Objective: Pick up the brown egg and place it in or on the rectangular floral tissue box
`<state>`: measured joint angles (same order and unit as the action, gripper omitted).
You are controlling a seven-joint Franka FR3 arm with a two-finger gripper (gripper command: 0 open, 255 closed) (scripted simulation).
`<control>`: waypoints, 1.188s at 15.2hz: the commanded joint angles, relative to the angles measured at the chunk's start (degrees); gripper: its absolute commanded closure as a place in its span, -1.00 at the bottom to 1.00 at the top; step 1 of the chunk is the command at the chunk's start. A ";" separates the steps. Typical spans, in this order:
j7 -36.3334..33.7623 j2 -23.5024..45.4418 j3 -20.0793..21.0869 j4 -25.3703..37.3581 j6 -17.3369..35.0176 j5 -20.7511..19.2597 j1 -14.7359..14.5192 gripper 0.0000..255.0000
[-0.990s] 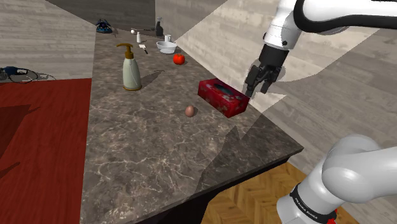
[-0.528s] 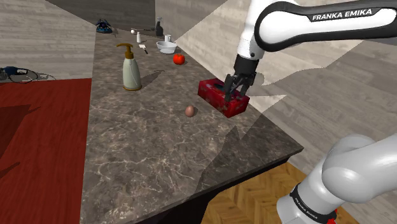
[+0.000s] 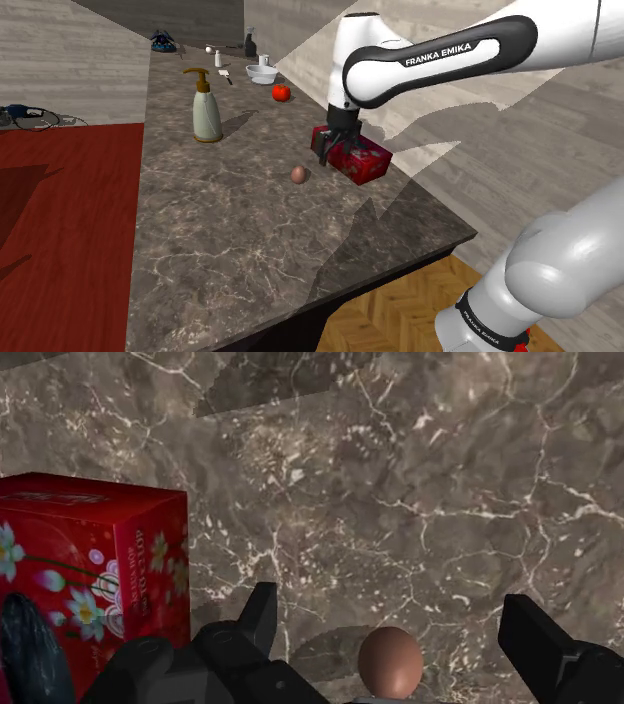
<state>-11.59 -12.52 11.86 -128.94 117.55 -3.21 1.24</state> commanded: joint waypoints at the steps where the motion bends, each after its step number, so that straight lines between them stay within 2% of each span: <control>1: -1.48 4.70 0.90 2.53 1.96 -2.49 0.20 -1.00; 5: -4.93 14.09 2.13 8.68 4.27 -8.12 -0.01 -1.00; 10: -8.85 25.95 2.04 18.17 5.05 -15.40 -1.73 -1.00; 18: -10.11 29.59 1.07 16.84 9.80 -17.53 -1.65 -1.00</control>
<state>-21.58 16.75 13.09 -111.60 126.51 -20.47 -0.51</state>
